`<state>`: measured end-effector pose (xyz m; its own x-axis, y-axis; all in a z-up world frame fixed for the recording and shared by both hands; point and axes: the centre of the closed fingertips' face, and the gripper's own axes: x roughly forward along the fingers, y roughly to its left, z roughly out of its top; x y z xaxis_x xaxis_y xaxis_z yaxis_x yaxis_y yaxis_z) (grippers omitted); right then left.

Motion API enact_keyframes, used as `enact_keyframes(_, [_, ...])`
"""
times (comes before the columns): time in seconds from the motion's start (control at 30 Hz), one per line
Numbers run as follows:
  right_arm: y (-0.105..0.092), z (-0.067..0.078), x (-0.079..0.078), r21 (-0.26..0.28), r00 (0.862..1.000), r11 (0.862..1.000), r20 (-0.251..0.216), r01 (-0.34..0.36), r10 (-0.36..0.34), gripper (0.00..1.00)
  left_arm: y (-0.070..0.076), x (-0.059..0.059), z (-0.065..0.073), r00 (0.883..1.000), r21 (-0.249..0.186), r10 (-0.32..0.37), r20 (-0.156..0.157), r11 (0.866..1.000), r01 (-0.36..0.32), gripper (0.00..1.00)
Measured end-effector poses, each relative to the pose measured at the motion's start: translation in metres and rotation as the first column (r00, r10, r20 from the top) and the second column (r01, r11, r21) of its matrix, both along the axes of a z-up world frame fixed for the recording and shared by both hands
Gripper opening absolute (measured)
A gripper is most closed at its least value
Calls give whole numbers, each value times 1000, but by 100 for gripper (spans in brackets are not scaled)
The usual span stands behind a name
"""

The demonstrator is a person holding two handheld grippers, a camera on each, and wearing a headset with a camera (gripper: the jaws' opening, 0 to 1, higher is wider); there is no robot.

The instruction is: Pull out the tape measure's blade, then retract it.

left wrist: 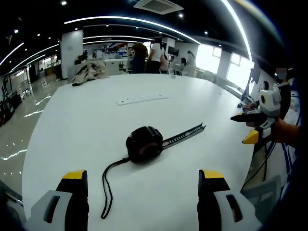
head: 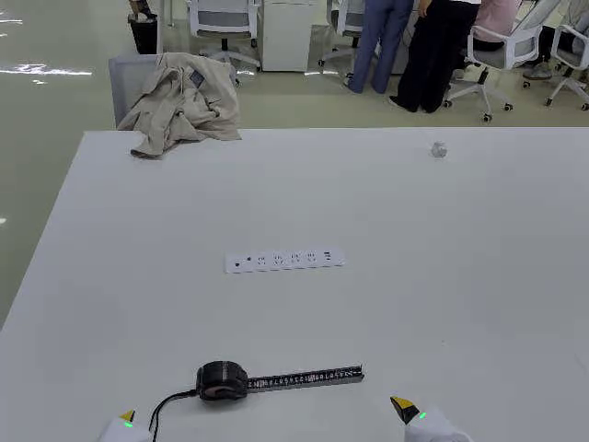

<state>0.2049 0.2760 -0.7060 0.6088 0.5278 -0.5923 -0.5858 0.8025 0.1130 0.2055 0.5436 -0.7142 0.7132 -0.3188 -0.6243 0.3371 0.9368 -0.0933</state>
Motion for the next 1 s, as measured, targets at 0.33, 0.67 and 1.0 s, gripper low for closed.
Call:
enact_keyframes(0.33, [2, 16, -7, -17, 1000, 1000, 8, 17, -17, 97, -5, -10, 17, 1000, 16, 15, 5, 1000, -15, 97])
enact_keyframes(0.67, [7, 33, -21, -8, 999, 999, 21, 39, -39, 96, 0, -19, 35, 996, 73, 85, 40, 994, -87, 98])
enact_keyframes(1.0, [18, 43, -42, 13, 999, 999, 26, 40, -41, 96, -5, -36, 35, 994, 65, 107, 4, 992, -107, 98])
